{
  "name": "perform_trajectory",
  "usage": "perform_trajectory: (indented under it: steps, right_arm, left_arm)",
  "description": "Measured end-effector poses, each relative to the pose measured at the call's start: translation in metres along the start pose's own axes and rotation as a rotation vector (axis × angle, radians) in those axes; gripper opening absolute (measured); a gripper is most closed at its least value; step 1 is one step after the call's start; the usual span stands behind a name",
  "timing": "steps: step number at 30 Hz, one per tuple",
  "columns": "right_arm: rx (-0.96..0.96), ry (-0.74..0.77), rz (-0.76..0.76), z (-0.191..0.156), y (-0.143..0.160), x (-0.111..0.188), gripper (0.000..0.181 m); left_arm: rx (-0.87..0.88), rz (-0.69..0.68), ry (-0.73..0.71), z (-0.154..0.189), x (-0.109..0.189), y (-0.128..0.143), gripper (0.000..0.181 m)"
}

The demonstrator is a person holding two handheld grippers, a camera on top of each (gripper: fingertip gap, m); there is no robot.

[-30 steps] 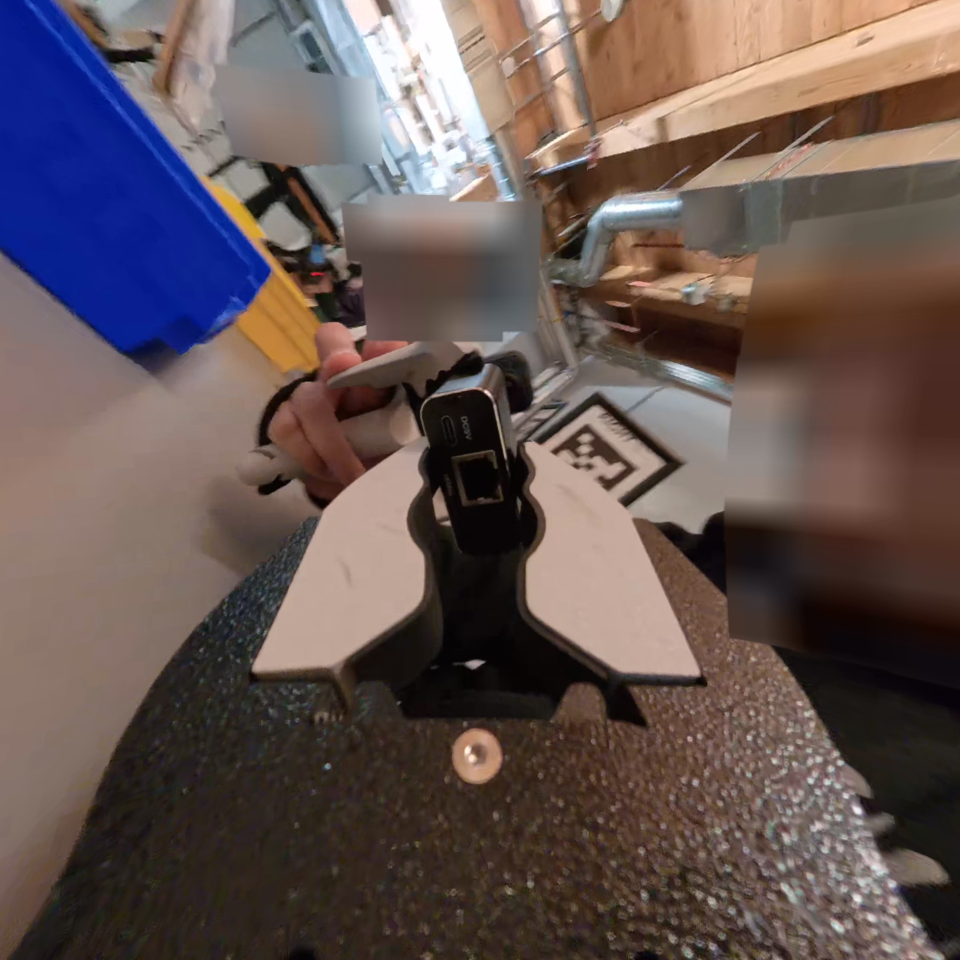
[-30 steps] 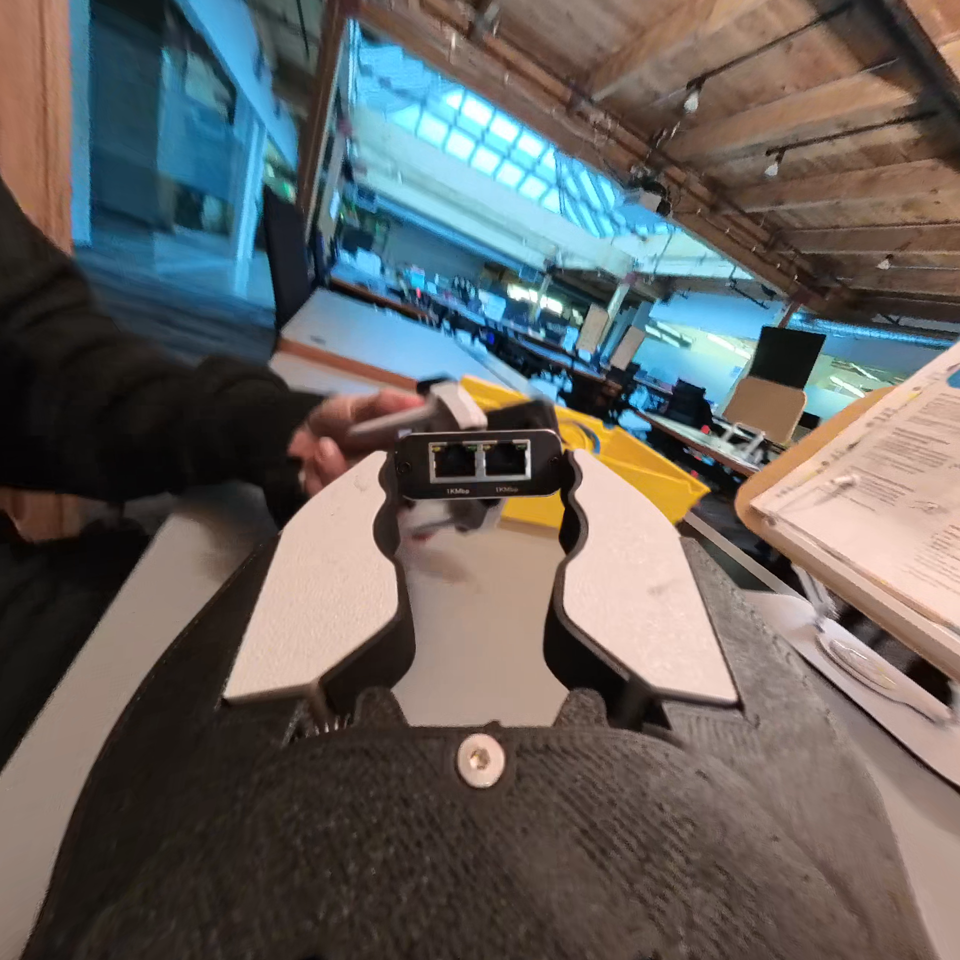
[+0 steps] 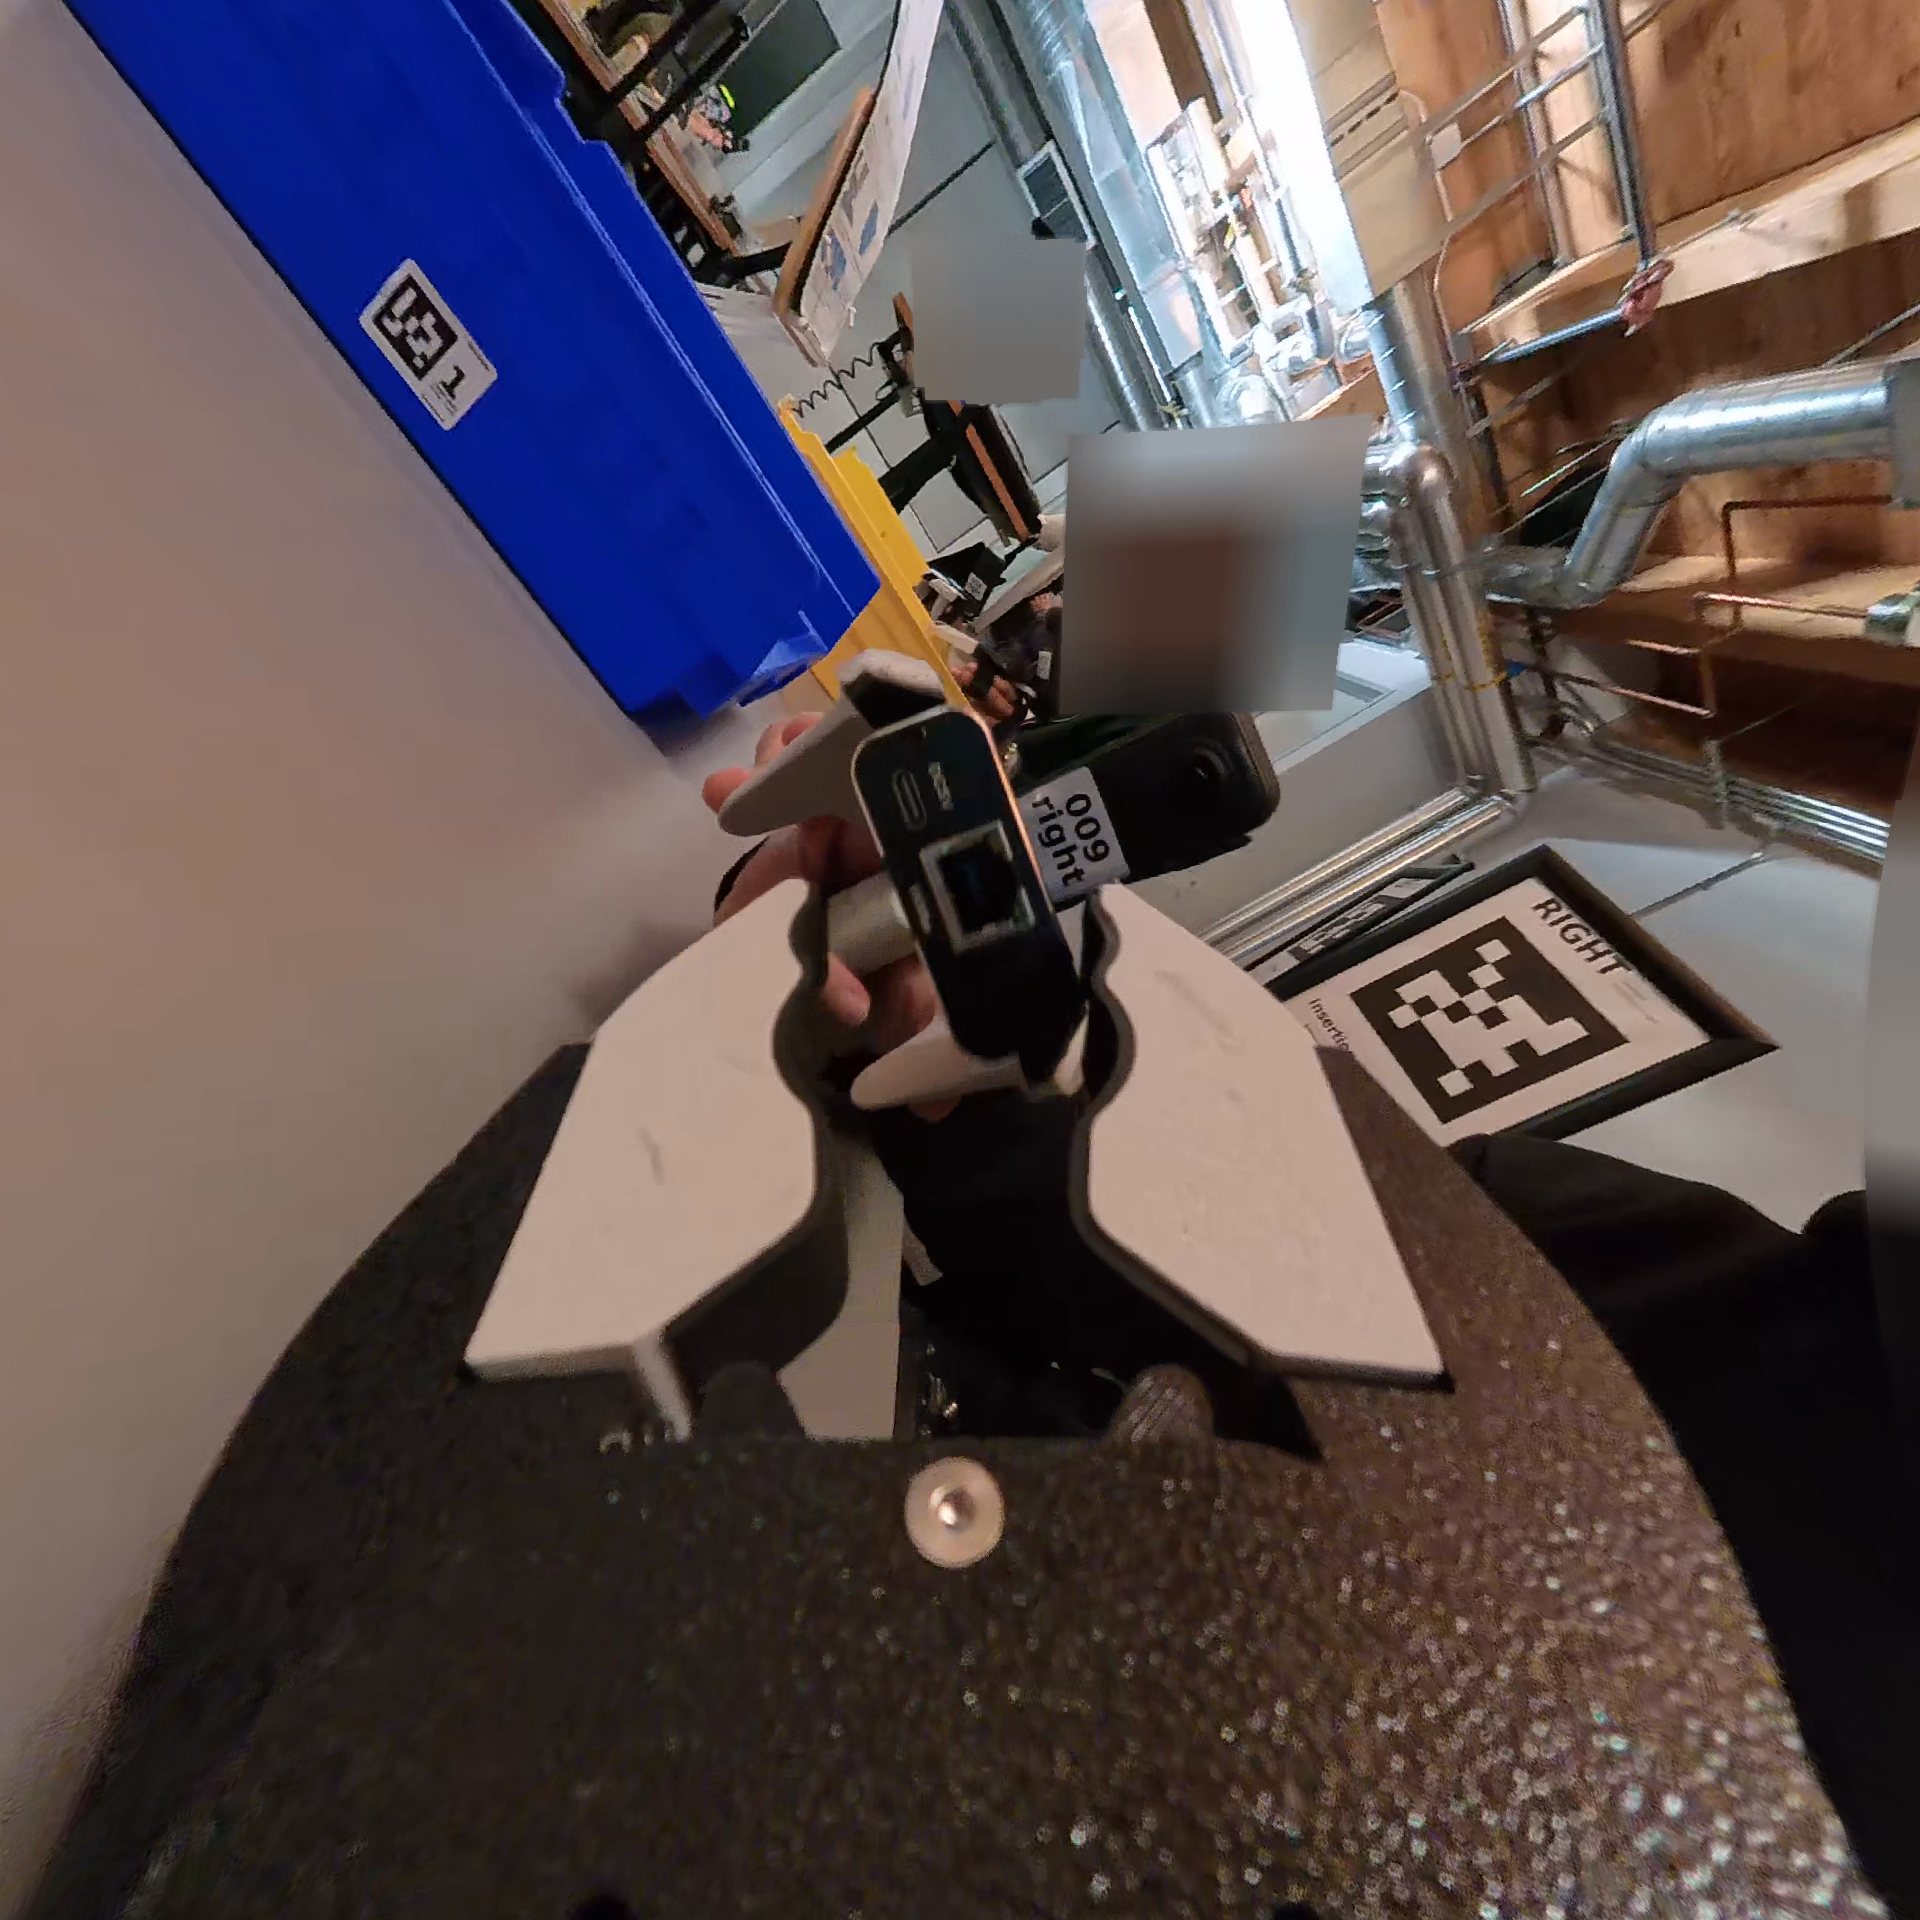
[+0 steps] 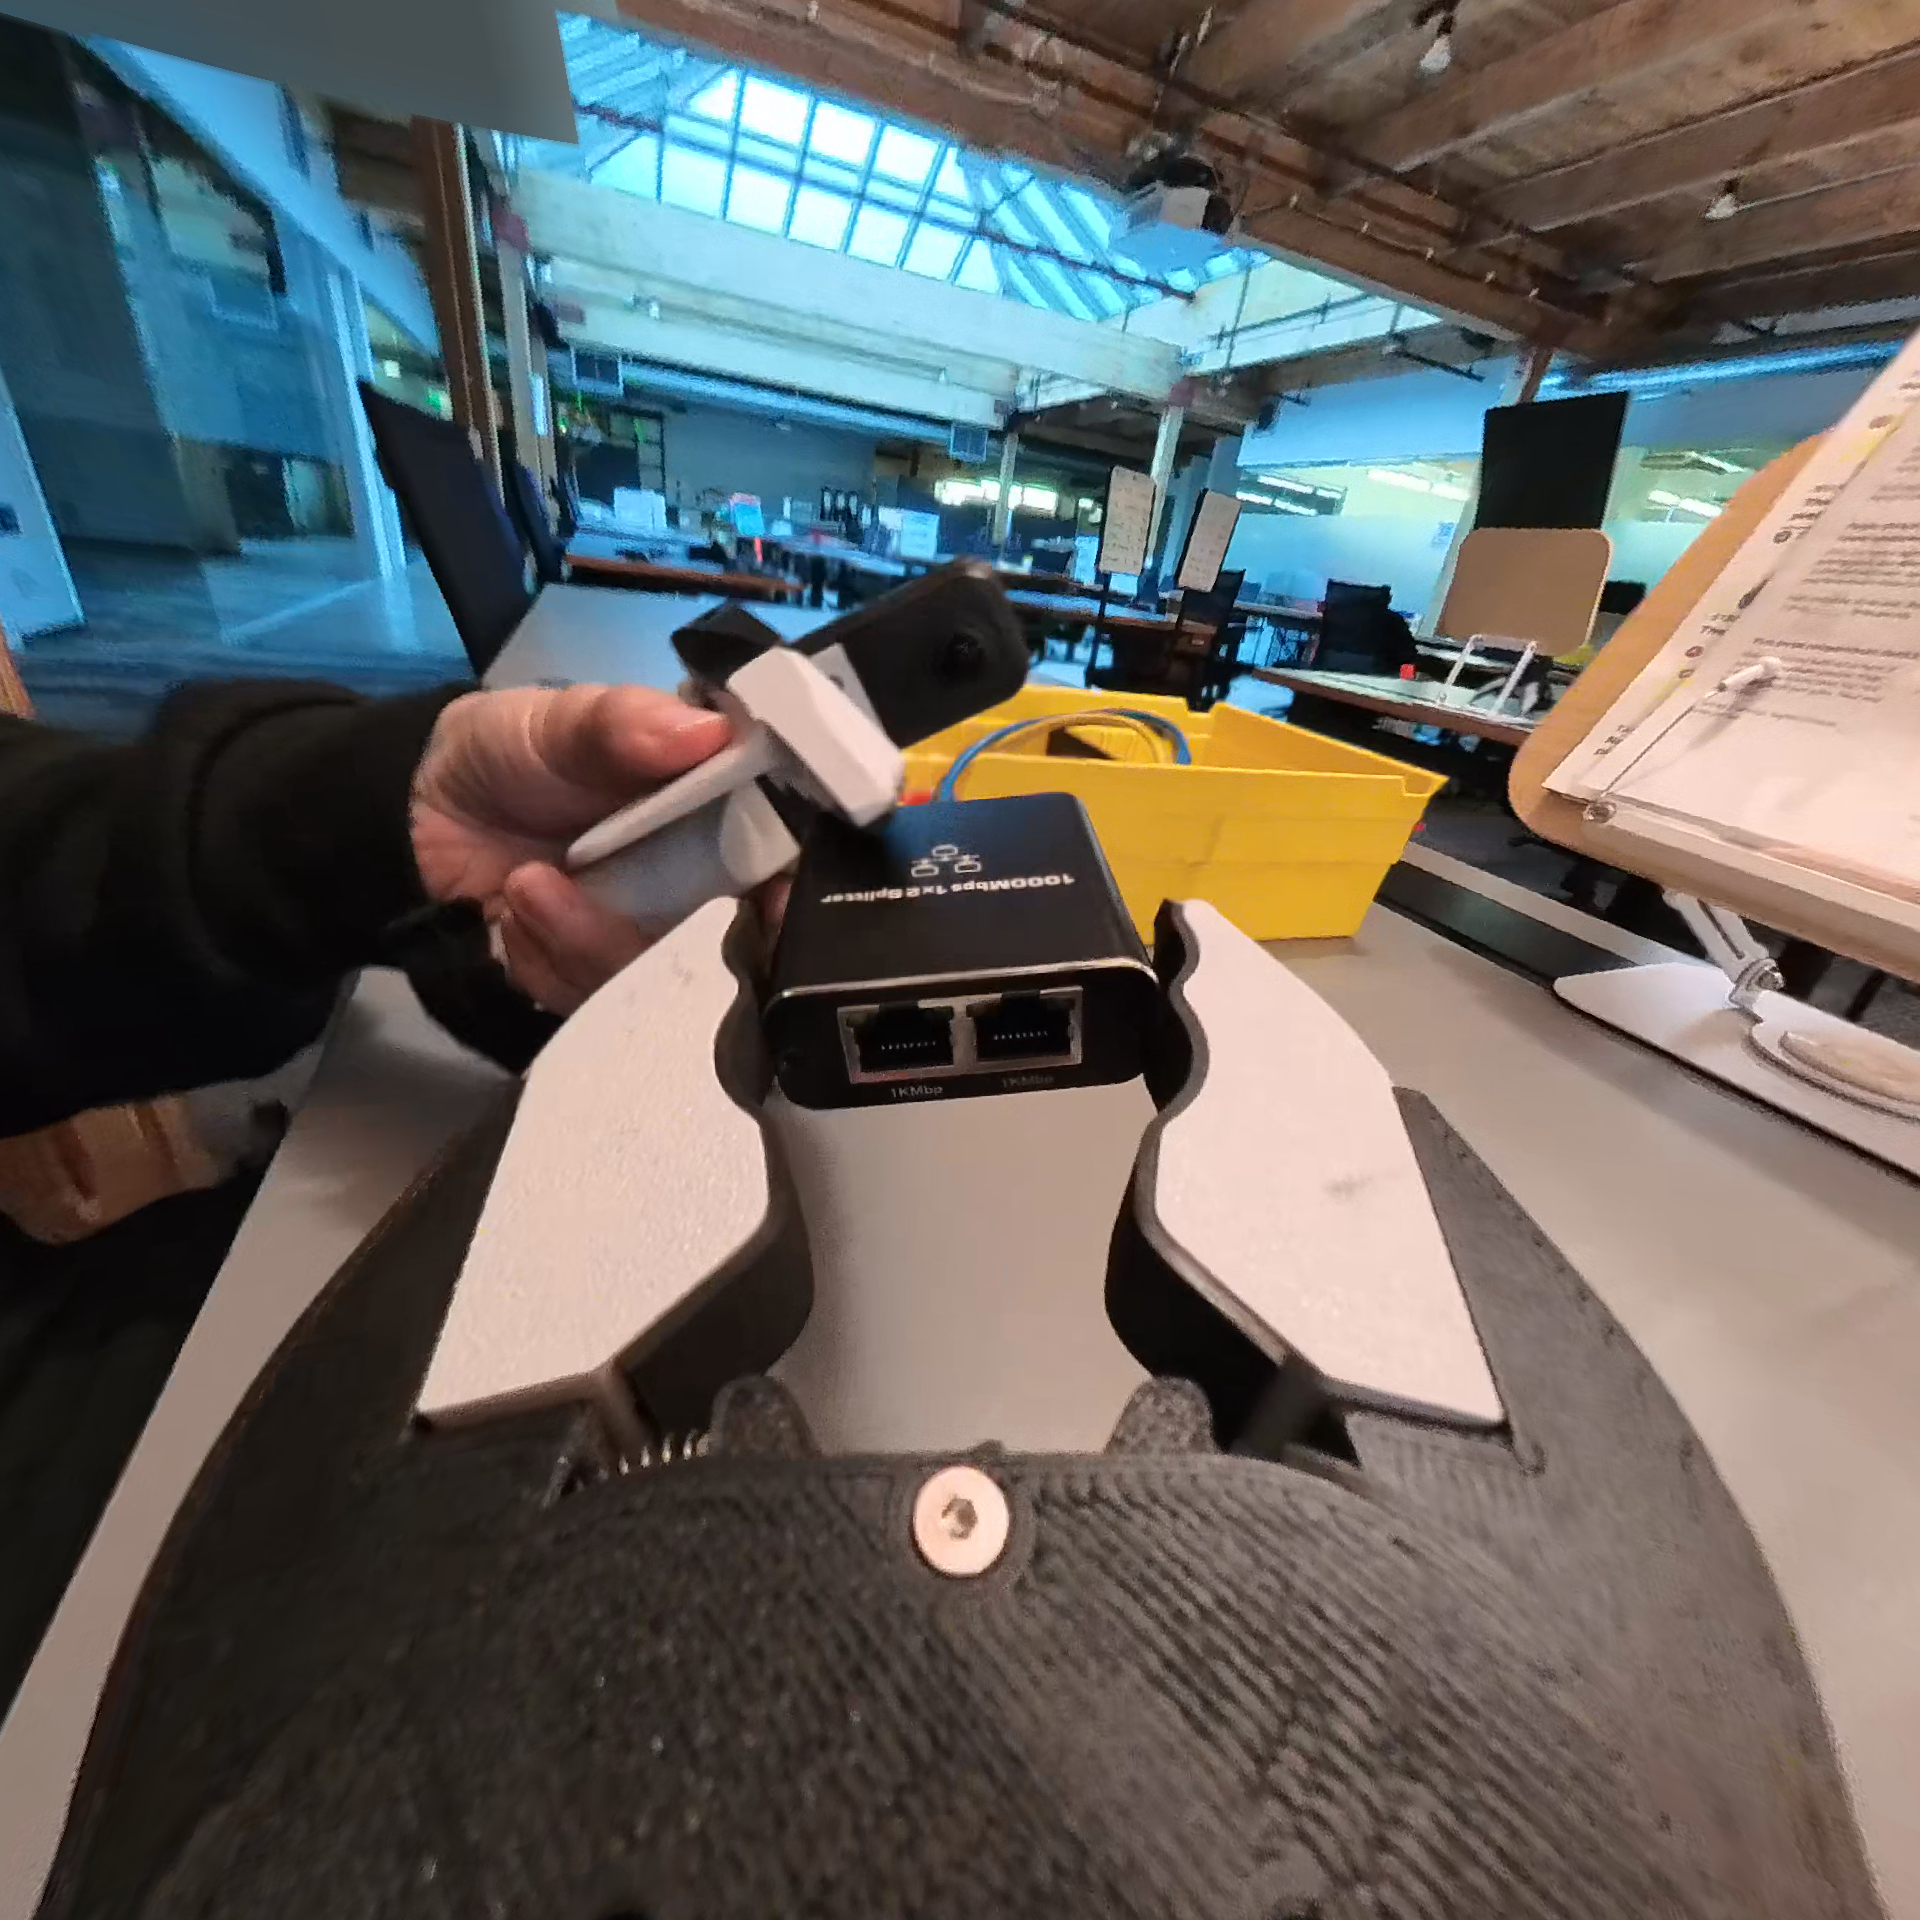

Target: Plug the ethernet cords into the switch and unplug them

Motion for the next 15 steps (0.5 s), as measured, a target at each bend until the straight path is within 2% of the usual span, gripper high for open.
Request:
perform_trajectory:
  steps: [4,8,11,13,15]
  right_arm:
    - [-0.095,0.050,0.081,0.016,-0.004,0.013,0.072]
    - [-0.142,0.064,0.114,0.022,-0.002,0.018,0.072]
    - [-0.145,0.052,0.116,0.021,-0.001,0.017,0.072]
    - [-0.151,0.053,0.129,0.022,-0.002,0.018,0.072]
    - [-0.157,0.061,0.143,0.023,-0.002,0.019,0.072]
  left_arm:
    - [-0.177,0.030,-0.059,0.012,0.005,-0.009,0.049]
    - [-0.447,0.033,-0.213,0.033,0.020,-0.023,0.048]
    - [-0.652,0.066,-0.456,0.047,0.053,-0.043,0.047]
    - [-0.775,0.062,-0.696,0.047,0.089,-0.060,0.045]
    - [-0.823,0.050,-0.964,0.043,0.130,-0.079,0.043]
Point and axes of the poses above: each gripper's, where its closed fingertips meet, x back along the fingers, y out of its underside, z = x × y across the jaws, the point moved 9 cm from there along x, back along the fingers, and after that the axes turned 7 degrees about z, right-handed, at the moved point
